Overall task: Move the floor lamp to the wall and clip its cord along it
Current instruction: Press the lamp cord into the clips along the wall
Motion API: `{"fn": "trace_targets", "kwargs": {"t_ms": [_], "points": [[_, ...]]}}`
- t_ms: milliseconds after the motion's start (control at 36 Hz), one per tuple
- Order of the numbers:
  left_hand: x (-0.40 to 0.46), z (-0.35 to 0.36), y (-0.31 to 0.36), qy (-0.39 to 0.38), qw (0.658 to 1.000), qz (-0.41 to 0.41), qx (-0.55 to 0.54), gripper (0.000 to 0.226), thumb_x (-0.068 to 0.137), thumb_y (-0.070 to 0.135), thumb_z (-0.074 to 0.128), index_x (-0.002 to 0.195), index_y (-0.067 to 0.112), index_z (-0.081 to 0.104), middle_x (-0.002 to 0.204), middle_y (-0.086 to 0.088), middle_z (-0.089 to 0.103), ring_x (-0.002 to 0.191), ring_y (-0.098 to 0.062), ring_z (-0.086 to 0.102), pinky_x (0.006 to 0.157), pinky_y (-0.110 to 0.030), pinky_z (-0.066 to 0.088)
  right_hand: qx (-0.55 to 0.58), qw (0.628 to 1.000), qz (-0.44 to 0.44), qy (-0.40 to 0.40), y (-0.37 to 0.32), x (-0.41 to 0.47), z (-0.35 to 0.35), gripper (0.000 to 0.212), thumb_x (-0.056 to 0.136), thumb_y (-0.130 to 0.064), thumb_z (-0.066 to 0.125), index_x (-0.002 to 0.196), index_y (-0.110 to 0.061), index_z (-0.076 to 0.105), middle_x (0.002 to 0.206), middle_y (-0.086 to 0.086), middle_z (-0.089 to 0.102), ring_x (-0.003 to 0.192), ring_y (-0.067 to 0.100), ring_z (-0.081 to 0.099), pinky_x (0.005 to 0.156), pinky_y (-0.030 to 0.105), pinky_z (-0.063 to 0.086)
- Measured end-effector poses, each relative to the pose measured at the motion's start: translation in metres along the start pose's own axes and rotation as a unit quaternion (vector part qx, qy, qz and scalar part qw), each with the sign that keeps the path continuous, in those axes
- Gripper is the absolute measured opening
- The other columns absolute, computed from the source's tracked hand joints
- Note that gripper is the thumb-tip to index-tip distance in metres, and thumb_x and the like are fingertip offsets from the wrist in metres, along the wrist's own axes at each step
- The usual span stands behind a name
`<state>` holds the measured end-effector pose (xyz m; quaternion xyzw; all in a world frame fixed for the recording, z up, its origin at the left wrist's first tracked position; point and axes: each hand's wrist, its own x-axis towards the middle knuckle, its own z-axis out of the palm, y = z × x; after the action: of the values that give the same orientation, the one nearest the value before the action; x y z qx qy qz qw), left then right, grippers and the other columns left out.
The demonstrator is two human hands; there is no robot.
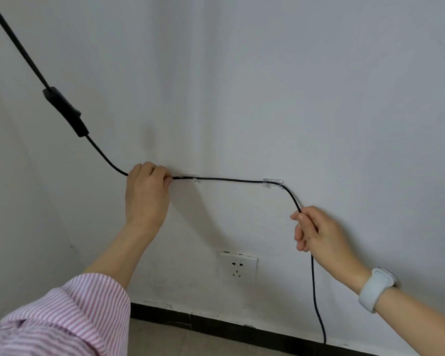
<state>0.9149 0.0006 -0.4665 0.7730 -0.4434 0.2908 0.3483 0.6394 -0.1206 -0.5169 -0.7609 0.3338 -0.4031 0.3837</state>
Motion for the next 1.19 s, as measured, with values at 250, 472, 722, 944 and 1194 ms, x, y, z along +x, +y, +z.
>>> {"fn": "trace_targets", "kwargs": {"t_ms": [250,472,722,944,1194], "points": [[-0.012,0.003,0.028,0.022,0.999,0.031,-0.005,0.023,0.083,-0.007,0.054,0.101,-0.002,0.066,0.097,-0.022,0.065,0.096,-0.042,0.057,0.111,-0.054,0.026,-0.035,0.999,-0.004,-0.028,0.000,0.009,-0.012,0.020,0.095,-0.019,0.044,0.087,-0.015,0.062,0.056,0.002,0.052,0.040,0.001,0.047,0.041,0.005,0.038],[-0.071,0.028,0.097,-0.102,0.972,0.085,-0.192,0.014,0.085,0.008,0.058,0.096,0.007,0.067,0.090,-0.010,0.067,0.084,-0.030,0.061,0.075,-0.039,0.050,0.012,0.997,0.015,-0.073,0.024,-0.007,-0.008,0.022,0.096,-0.015,0.037,0.083,-0.024,0.052,0.065,0.000,0.058,0.051,0.009,0.058,0.051,0.013,0.046],[-0.103,0.069,0.143,-0.268,0.895,-0.075,-0.349,0.014,0.086,0.023,0.063,0.094,0.019,0.072,0.079,0.017,0.061,0.068,0.004,0.054,0.062,0.001,0.036,0.019,0.987,0.073,-0.140,0.080,-0.052,-0.018,0.032,0.097,-0.005,0.031,0.084,-0.024,0.053,0.066,0.003,0.058,0.072,0.019,0.060,0.080,0.019,0.050],[-0.107,0.083,0.173,-0.250,0.893,-0.107,-0.359,0.008,0.082,0.023,0.065,0.079,0.022,0.072,0.073,0.016,0.064,0.065,0.003,0.055,0.068,-0.017,0.045,-0.025,0.989,0.076,-0.126,0.087,-0.046,-0.015,0.028,0.096,-0.016,0.038,0.090,-0.028,0.063,0.055,-0.002,0.046,0.048,0.008,0.044,0.054,0.024,0.040],[-0.099,0.083,0.172,-0.208,0.915,-0.153,-0.310,0.021,0.076,0.022,0.060,0.061,0.036,0.058,0.065,0.012,0.064,0.069,-0.013,0.060,0.071,-0.034,0.053,-0.126,0.989,0.063,-0.053,0.085,-0.030,-0.018,0.025,0.090,-0.019,0.048,0.094,-0.016,0.072,0.048,-0.003,0.053,0.041,0.009,0.036,0.047,0.026,0.028]]}}
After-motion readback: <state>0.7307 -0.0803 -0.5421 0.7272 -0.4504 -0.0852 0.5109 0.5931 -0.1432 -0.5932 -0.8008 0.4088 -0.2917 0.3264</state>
